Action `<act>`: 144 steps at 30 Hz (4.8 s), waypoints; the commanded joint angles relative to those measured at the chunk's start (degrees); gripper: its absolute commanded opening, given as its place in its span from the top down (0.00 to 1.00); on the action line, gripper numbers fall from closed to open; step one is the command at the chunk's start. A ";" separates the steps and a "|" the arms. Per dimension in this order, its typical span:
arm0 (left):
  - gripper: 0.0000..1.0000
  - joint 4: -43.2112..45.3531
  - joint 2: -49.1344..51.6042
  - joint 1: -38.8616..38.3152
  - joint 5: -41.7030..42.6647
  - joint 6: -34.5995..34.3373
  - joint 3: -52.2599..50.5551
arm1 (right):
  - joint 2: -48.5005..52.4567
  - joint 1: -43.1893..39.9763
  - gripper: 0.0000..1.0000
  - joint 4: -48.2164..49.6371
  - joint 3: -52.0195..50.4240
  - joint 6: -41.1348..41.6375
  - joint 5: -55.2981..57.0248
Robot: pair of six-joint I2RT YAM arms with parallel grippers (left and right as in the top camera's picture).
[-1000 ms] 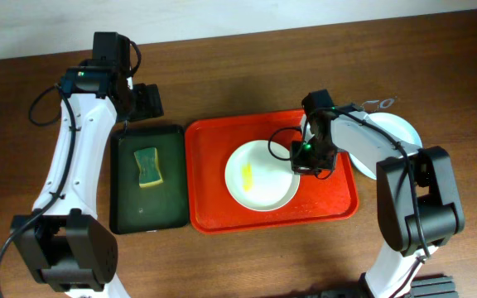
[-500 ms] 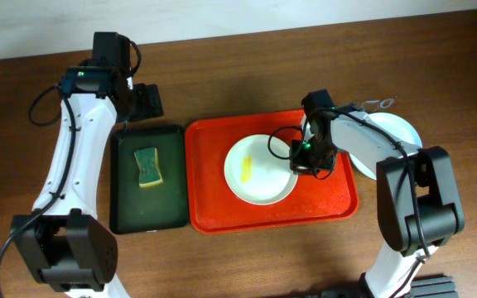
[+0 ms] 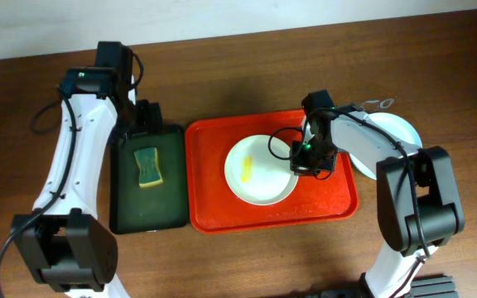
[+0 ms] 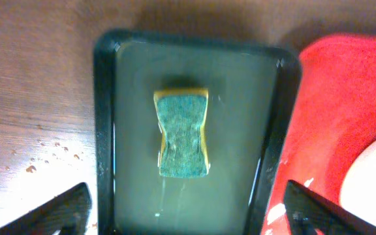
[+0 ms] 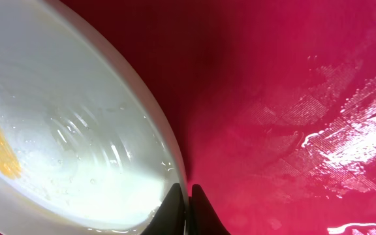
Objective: Clean dirty plates on tray and stack at the side
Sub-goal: 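Lower the left gripper onto the sponge in the black tray and grasp, then lift the sponge with the left gripper and move it over the plate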
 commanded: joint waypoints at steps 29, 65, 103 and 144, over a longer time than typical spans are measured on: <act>0.59 19.58 7.26 0.04 -0.85 0.94 -21.51 | -0.55 0.31 0.95 0.17 -0.42 0.48 0.70; 1.00 11.45 -0.48 -0.02 5.38 7.23 -11.39 | -0.55 0.33 0.96 -6.01 -0.42 0.52 -4.68; 1.00 5.31 -0.48 -4.00 1.14 7.19 -7.02 | -0.55 5.18 0.96 -6.10 -0.42 1.16 1.81; 1.00 7.89 -0.46 -4.63 1.33 7.21 -7.02 | -0.55 5.18 0.96 -0.26 -0.42 6.47 1.81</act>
